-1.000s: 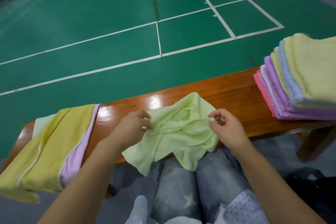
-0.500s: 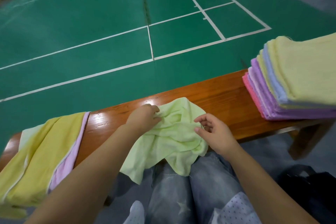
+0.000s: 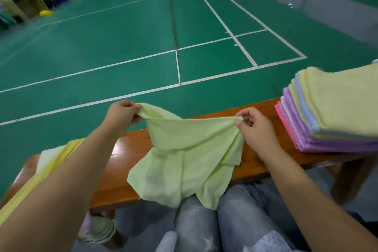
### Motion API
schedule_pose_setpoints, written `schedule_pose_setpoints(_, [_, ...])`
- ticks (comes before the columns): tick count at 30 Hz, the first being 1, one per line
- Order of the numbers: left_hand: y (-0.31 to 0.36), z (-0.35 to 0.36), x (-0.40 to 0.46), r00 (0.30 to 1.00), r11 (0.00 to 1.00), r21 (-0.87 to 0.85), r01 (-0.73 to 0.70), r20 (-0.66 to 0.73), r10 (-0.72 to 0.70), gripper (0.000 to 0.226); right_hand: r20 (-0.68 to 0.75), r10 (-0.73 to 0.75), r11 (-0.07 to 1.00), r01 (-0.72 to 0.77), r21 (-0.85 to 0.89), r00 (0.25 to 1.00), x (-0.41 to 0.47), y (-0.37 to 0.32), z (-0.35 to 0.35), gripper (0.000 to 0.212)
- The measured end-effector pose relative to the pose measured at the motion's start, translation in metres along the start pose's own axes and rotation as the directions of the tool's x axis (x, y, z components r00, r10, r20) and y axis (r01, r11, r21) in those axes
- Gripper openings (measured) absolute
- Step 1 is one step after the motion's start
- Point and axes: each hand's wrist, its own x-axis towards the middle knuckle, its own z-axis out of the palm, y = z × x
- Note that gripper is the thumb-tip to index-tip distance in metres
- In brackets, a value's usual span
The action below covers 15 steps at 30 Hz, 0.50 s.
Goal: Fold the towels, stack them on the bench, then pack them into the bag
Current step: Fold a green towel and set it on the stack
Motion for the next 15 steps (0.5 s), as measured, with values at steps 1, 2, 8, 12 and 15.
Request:
schedule_pose_setpoints(1, [0.009,-0.01,-0.002,0.999,0.998,-0.058,-0.013,-0.034,0.011,0.02,-0.025,-0.039,0.999,0.039,-0.007,0.999,0.005,-0.011,-0.003,0.011])
schedule_pose_setpoints(2, [0.02,-0.02,-0.005,0.997,0.993,-0.113,-0.036,-0.068,0.029,0.021,-0.048,-0.081,0.997,0.08,-0.017,0.996,0.011,-0.026,-0.007,0.011])
schedule_pose_setpoints(8, [0.083,-0.064,-0.031,0.976,0.955,-0.234,-0.179,-0.162,0.143,0.023,-0.144,-0.277,0.961,0.273,-0.048,0.95,0.041,-0.112,-0.029,0.009])
schedule_pose_setpoints(12, [0.121,-0.081,-0.051,0.946,0.963,0.03,-0.268,-0.183,0.269,0.031,-0.216,-0.416,0.908,0.416,-0.047,0.884,0.054,-0.167,-0.045,0.011])
schedule_pose_setpoints(15, [0.143,-0.093,-0.062,0.934,0.945,0.102,-0.312,-0.151,0.325,0.026,-0.284,-0.469,0.878,0.476,-0.051,0.836,0.061,-0.192,-0.058,0.014])
